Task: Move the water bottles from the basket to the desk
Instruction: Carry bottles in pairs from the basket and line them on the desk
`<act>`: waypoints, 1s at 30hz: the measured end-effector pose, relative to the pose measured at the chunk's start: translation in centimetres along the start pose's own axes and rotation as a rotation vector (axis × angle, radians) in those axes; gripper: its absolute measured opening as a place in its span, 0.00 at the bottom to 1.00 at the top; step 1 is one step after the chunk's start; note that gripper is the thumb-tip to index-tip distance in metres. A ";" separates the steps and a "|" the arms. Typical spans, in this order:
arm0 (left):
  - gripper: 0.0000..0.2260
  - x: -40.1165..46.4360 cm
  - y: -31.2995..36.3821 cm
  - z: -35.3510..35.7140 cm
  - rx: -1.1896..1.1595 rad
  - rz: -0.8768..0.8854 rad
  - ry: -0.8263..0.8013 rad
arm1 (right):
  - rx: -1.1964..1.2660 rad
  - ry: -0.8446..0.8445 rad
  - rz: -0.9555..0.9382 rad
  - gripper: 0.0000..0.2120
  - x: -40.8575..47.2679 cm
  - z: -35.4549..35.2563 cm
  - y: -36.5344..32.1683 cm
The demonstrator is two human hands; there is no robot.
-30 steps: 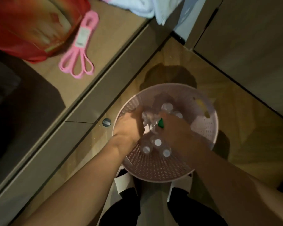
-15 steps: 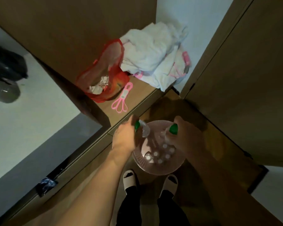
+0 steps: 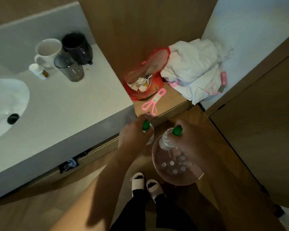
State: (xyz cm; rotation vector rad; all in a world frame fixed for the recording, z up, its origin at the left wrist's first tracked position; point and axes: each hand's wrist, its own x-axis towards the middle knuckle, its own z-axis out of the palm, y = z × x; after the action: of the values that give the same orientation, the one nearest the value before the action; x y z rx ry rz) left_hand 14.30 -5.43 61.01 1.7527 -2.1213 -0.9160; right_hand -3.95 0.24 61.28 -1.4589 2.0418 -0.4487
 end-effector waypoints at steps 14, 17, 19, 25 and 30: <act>0.13 -12.4 -12.6 -9.8 -0.008 -0.389 0.490 | -0.264 -0.354 -0.513 0.15 -1.5 9.5 -18.0; 0.12 -16.5 -16.8 -12.5 -0.059 -0.503 0.596 | -0.340 -0.439 -0.586 0.15 -3.6 14.1 -23.3; 0.12 -19.5 -20.1 -14.5 -0.084 -0.571 0.654 | -0.369 -0.489 -0.665 0.17 -5.4 17.3 -27.1; 0.09 -30.3 -29.7 -20.4 -0.130 -0.726 0.828 | -0.419 -0.652 -0.836 0.17 -13.1 27.2 -38.6; 0.06 -38.3 -36.9 -24.6 -0.203 -0.840 0.965 | -0.417 -0.754 -0.982 0.16 -19.9 34.5 -46.9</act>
State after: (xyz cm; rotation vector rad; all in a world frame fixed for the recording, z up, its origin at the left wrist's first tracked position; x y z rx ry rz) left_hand 66.87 20.14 65.68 2.3036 -0.6731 -0.2483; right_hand 57.19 4.86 66.89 -2.3692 0.7587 0.1934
